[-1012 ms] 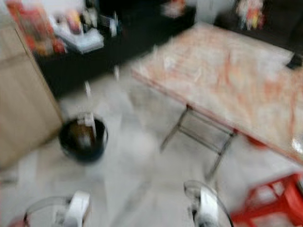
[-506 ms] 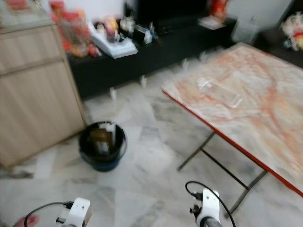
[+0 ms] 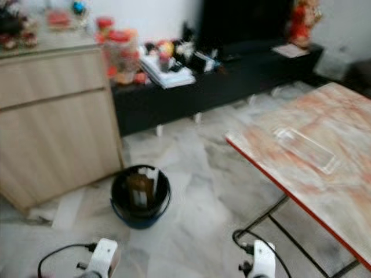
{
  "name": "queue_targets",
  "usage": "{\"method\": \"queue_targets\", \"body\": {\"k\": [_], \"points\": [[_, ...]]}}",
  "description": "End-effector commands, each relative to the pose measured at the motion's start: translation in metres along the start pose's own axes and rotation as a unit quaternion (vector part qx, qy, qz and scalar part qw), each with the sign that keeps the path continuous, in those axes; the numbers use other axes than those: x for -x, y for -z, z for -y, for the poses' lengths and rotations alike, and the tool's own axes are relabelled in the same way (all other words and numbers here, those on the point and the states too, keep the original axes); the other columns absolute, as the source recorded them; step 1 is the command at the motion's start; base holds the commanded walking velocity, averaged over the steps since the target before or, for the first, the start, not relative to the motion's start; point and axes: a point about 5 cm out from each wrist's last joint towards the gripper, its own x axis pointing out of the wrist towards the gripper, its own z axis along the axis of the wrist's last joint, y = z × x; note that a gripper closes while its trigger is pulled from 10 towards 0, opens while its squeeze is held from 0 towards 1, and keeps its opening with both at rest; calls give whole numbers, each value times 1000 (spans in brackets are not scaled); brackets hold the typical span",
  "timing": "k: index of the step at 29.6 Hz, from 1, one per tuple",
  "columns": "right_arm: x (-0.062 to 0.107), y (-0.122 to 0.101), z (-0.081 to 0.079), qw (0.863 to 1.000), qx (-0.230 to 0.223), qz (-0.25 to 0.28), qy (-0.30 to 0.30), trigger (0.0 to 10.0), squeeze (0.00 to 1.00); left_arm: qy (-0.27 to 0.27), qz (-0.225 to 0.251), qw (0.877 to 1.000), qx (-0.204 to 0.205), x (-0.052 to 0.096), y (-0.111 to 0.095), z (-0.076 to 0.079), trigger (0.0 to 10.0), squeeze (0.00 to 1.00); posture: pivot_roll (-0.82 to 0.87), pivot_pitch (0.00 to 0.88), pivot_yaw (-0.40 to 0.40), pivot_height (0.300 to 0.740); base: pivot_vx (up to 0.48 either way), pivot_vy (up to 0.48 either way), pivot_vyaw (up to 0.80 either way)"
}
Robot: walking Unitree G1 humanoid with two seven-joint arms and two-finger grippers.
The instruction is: Picking trash to rubbish bin
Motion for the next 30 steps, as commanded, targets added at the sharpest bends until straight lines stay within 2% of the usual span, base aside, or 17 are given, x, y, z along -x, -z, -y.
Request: {"method": "queue_targets", "body": {"k": [1,8,14,18,30], "points": [[3,6,11,1000,1,-10,14,10000,0,11,2,1000,0,-1,-3,10,10000,0,15,25,-112,740,401,0,531],[3,7,12,1000,-10,-12,15,10000,0,10,3,1000,3,-1,-4,9,10000,0,19,43,-118,740,399,0,141],[2,6,11,1000,1,-12,12,10000,0,7,3,1000,9,-1,-4,8,10000,0,27,53,-120,740,397,0,178],[2,7,9,1000,-21,-11,14,10000,0,5,2,1000,10,-1,-5,7,10000,0,25,55,-116,740,394,0,288],[2,5,9,999,-34,-3,12,10000,0,4,4,1000,9,-1,-6,6,10000,0,25,61,-113,740,394,0,0]]}}
